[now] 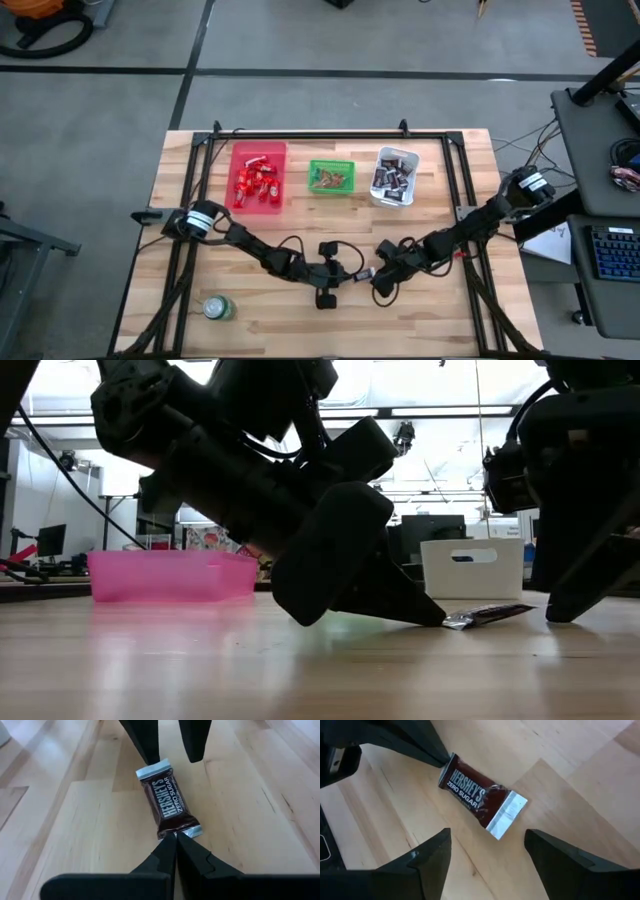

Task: Sort candy
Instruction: Put the brown chocolate bar into the white bin

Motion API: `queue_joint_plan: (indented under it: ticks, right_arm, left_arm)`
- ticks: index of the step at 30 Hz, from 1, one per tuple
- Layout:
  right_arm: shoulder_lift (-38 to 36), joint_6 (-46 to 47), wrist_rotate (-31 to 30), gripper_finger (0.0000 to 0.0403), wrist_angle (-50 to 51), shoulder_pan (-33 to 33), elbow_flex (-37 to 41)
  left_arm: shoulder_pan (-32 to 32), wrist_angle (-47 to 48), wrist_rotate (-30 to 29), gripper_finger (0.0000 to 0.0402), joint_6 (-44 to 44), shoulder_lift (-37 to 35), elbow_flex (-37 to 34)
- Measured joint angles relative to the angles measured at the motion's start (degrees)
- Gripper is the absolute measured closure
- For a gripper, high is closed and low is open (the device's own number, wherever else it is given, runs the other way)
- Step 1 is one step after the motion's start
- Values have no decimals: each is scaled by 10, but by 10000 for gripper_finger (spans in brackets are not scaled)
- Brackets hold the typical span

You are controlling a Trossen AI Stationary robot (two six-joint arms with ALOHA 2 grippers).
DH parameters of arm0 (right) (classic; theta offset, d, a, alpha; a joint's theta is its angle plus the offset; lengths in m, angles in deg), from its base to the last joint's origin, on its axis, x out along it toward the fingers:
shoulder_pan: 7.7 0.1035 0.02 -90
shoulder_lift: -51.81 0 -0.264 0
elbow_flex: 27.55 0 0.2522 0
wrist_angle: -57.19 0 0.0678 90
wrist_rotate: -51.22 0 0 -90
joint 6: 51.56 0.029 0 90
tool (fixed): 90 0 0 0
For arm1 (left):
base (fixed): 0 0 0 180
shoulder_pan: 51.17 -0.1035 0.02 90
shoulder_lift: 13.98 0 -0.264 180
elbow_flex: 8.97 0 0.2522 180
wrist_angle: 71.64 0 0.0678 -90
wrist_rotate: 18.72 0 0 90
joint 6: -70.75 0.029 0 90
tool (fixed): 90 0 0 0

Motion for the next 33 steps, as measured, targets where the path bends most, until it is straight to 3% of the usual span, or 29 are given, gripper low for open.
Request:
queue_joint_plan:
  ticks: [6, 10, 15, 21, 28, 33]
  right_arm:
    - [1, -13, -14, 151, -13, -6, 0]
    - [16, -25, -31, 152, -77, -12, 1]
    - [58, -34, -18, 158, -140, -12, -2]
    - [66, -37, -10, 176, -141, -12, -4]
    - [72, -53, -32, 219, -138, -11, -4]
    - [92, -58, -45, 286, -137, -14, -4]
  left_arm:
    - [0, 4, 0, 402, -4, 0, -1]
    - [0, 5, 0, 402, -7, 0, -2]
    - [0, 0, -2, 402, -11, 6, -2]
    - [0, 0, -5, 402, -29, 18, -2]
    - [0, 0, -5, 402, -32, 21, -3]
    - [0, -1, -3, 402, -37, 21, -3]
